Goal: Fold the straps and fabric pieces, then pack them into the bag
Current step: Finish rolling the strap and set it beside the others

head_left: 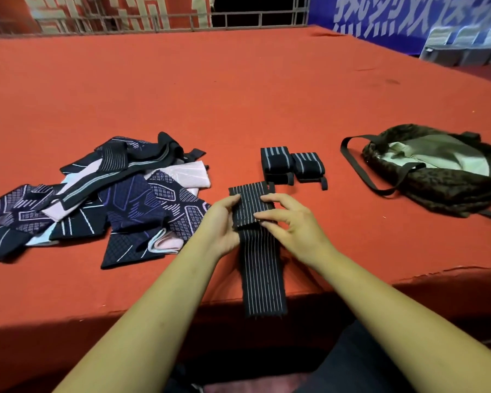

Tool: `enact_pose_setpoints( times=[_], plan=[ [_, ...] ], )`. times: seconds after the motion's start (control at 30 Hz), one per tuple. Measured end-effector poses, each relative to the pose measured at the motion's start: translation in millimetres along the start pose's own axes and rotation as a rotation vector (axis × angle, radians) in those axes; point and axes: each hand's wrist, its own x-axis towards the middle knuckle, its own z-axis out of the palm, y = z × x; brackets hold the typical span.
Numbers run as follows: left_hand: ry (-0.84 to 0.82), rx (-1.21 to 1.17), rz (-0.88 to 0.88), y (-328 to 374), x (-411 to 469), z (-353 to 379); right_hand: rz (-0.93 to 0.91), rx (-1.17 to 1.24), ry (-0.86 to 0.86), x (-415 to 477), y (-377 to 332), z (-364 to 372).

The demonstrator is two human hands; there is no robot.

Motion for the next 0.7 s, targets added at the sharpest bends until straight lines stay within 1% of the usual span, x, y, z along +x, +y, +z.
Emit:
enact_pose_setpoints(
  times=[0.1, 0.17, 0.2, 0.27, 0.3, 0.33, 0.37, 0.43, 0.47, 0.53, 0.6, 0.7],
  plan=[
    [0.06, 0.07, 0.057, -1.4, 2.2, 1.5, 0.026, -0.015, -0.035, -5.3, 1.3, 3.9],
    [0.067, 0.141, 0.141, -3.2, 5.4, -0.3, 0.037, -0.003, -0.08, -7.6, -1.4, 2.5],
    [0.064, 0.205, 0.197, -4.5, 6.6, -0.6, 0.06, 0.012, -0.073, -6.6, -4.0, 0.7],
    [0.063, 0.334, 0.305, -5.1, 7.8, 0.5, 0.184, 0.091, 0.05, 0.4, -7.5, -4.2],
    [0.061, 0.39, 0.345, -5.2, 6.3, 2.7, 0.295, 0.161, 0.114, 6.5, -10.5, -8.0],
    [0.059, 0.441, 0.377, -5.6, 4.6, 5.5, 0.414, 0.26, 0.138, 14.3, -14.0, -11.3],
    [0.052, 0.495, 0.406, -6.5, 3.1, 7.9, 0.508, 0.39, 0.125, 20.9, -16.4, -13.0],
    [0.049, 0.628, 0.458, -10.0, 0.5, 12.2, 0.617, 0.657, 0.076, 28.7, -23.5, -11.3],
    [0.054, 0.693, 0.481, -12.7, -0.5, 14.2, 0.647, 0.735, 0.077, 30.8, -26.8, -9.2],
    [0.053, 0.768, 0.523, -17.2, -0.6, 17.1, 0.663, 0.766, 0.127, 32.1, -31.2, -4.3],
    [0.079, 0.781, 0.537, -19.1, -1.4, 18.6, 0.633, 0.711, 0.167, 33.5, -32.2, -0.9],
    [0.063, 0.683, 0.458, -20.6, -2.7, 19.6, 0.597, 0.7, 0.226, 41.4, -27.8, -0.7]
  ],
)
